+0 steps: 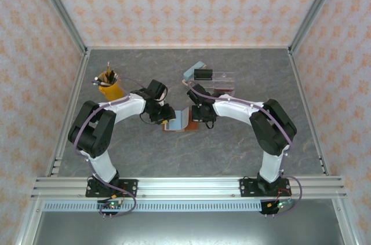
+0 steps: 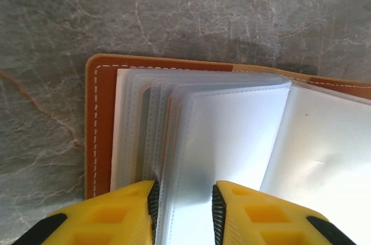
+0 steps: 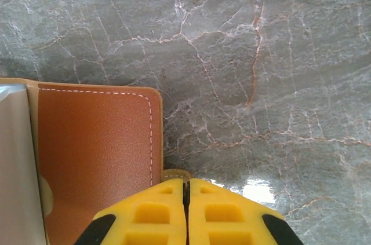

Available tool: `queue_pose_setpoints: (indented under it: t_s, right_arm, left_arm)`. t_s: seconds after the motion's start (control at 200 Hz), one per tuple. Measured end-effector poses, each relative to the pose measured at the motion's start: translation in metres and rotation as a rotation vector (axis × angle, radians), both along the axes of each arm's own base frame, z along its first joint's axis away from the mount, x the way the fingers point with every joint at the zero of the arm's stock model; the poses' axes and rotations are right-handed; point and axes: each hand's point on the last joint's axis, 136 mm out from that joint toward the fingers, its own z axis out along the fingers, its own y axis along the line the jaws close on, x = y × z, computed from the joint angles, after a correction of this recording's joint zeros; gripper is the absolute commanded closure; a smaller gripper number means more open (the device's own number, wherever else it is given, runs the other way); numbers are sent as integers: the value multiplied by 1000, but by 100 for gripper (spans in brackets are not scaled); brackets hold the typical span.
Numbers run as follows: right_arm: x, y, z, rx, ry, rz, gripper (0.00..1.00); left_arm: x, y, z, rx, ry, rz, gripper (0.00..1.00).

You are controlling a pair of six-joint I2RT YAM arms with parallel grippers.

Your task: Take the credit cards out of the card holder

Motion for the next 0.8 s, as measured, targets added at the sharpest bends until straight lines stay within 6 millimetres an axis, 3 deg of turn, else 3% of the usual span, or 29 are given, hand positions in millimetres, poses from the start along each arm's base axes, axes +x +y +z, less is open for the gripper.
queue_pose_setpoints:
  t_s: [0.34, 0.616, 0.801]
  right_arm:
    - [-1, 7, -2, 47, 9, 11, 93]
    - [-2, 17, -1, 96, 17, 27, 93]
    - [-5, 26, -2, 153, 27, 47, 91]
  left_arm:
    - [2, -24, 15, -142, -18, -52, 67]
    - [-3, -24, 20, -158, -26, -56, 74]
    - [-12, -23, 20, -185, -23, -46, 67]
